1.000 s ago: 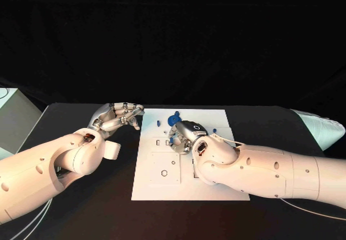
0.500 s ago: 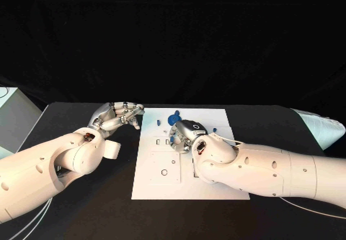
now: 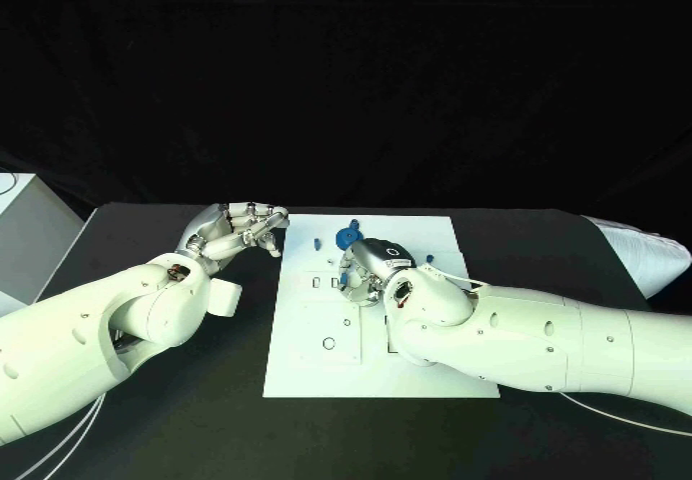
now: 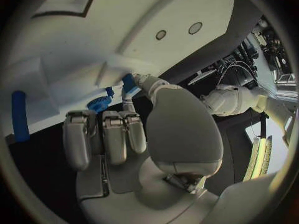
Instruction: Assemble the parts on the task board
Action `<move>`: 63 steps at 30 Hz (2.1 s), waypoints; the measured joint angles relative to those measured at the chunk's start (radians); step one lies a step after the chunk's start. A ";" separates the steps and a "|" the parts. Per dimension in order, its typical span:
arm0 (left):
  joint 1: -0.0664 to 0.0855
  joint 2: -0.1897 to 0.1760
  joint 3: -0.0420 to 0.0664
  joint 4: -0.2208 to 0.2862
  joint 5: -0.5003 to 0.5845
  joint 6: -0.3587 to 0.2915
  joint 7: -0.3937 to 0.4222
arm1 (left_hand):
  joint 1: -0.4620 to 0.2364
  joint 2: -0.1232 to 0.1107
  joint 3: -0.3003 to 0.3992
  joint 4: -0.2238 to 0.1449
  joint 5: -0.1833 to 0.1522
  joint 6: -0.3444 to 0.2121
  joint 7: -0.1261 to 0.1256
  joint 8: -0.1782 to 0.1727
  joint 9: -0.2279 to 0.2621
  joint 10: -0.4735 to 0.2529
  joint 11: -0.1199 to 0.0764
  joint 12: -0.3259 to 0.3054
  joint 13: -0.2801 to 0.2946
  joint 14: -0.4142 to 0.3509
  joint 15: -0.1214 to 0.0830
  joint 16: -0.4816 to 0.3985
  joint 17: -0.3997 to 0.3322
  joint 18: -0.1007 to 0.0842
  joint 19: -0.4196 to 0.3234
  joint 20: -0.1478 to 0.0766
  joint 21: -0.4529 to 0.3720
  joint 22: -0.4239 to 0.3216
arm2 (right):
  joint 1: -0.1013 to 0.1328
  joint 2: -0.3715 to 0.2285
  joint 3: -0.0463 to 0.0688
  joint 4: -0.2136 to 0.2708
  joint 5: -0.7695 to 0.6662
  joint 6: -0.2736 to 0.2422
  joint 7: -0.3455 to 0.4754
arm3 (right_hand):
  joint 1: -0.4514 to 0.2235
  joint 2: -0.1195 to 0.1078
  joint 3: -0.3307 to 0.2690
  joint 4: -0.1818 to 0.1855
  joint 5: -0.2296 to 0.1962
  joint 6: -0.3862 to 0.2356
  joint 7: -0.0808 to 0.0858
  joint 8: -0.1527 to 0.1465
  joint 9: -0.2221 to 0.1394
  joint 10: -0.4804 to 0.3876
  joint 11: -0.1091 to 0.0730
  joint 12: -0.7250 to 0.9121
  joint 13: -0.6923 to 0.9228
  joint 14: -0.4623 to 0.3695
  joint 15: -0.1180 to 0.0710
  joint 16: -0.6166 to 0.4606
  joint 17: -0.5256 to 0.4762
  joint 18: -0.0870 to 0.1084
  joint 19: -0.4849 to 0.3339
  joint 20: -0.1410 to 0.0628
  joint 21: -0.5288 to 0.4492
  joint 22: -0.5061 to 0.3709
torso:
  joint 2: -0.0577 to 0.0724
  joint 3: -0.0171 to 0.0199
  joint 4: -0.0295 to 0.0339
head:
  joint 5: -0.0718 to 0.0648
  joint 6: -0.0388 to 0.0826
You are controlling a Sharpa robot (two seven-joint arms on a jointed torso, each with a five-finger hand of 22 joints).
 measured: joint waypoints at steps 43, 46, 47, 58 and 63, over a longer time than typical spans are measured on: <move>-0.004 0.020 0.000 -0.028 -0.102 0.006 -0.050 | -0.051 -0.016 -0.130 0.013 0.000 -0.060 -0.013 0.016 0.030 0.024 -0.027 0.280 0.191 0.054 -0.018 0.175 0.132 0.000 -0.007 -0.014 0.087 0.046 | 0.003 -0.078 0.003 0.055 0.022 -0.130 0.080 | -0.016 -0.002 -0.345 0.105 -0.184 -0.097 0.037 -0.063 -0.051 0.000 0.021 -0.023 0.000 0.000 0.021 0.000 0.000 0.000 0.000 0.015 -0.006 -0.001 | -0.004 0.0029 -0.0033 | 0.004 0.007; -0.004 0.028 0.000 -0.036 -0.135 0.004 -0.077 | -0.073 0.007 -0.173 0.012 0.004 -0.078 -0.023 0.079 0.064 -0.069 -0.030 0.529 0.374 0.125 -0.023 0.357 0.314 0.000 0.004 -0.021 0.156 0.105 | 0.015 -0.103 0.006 0.057 0.071 -0.164 0.137 | 0.003 0.016 -0.345 0.105 -0.159 -0.097 0.038 -0.069 -0.054 0.003 0.025 -0.031 0.000 -0.004 0.025 0.000 0.000 0.000 0.000 0.022 -0.021 -0.001 | -0.007 0.0046 -0.0056 | 0.007 0.010; -0.004 0.032 0.000 -0.041 -0.152 0.004 -0.092 | -0.088 0.022 -0.185 0.016 0.004 -0.084 -0.026 0.114 0.079 -0.104 -0.036 0.638 0.446 0.167 -0.026 0.434 0.399 0.000 0.033 -0.023 0.212 0.174 | 0.021 -0.115 0.007 0.057 0.103 -0.177 0.170 | 0.012 0.025 -0.342 0.105 -0.147 -0.097 0.038 -0.069 -0.054 0.003 0.025 -0.031 0.000 -0.004 0.025 0.000 0.000 0.000 0.000 0.022 -0.027 -0.001 | -0.009 0.0055 -0.0063 | 0.008 0.011; 0.028 0.097 0.000 -0.093 -0.412 0.069 -0.333 | -0.186 0.059 -0.151 0.025 0.004 -0.116 -0.051 0.318 0.184 0.035 -0.066 1.129 0.888 0.328 -0.046 0.719 0.655 -0.063 0.234 -0.045 0.513 0.596 | 0.092 -0.214 0.020 0.019 0.502 -0.217 0.462 | 0.056 0.042 -0.300 0.102 0.027 -0.064 0.022 -0.021 -0.038 0.000 0.022 -0.054 0.000 -0.004 0.025 -0.004 0.000 0.000 0.000 0.022 -0.063 0.000 | -0.036 0.0212 -0.0157 | 0.026 0.008; 0.055 0.144 -0.001 -0.121 -0.541 0.145 -0.457 | -0.204 0.054 -0.107 0.025 0.004 -0.116 -0.059 0.355 0.209 0.084 -0.074 1.191 0.965 0.327 -0.053 0.750 0.655 -0.079 0.270 -0.051 0.559 0.672 | 0.110 -0.239 0.022 -0.013 0.635 -0.215 0.520 | 0.056 0.042 -0.300 0.102 0.058 -0.064 0.022 -0.020 -0.037 0.000 0.021 -0.054 0.000 -0.004 0.025 -0.004 0.000 0.000 0.000 0.022 -0.063 0.000 | -0.047 0.0275 -0.0177 | 0.031 0.004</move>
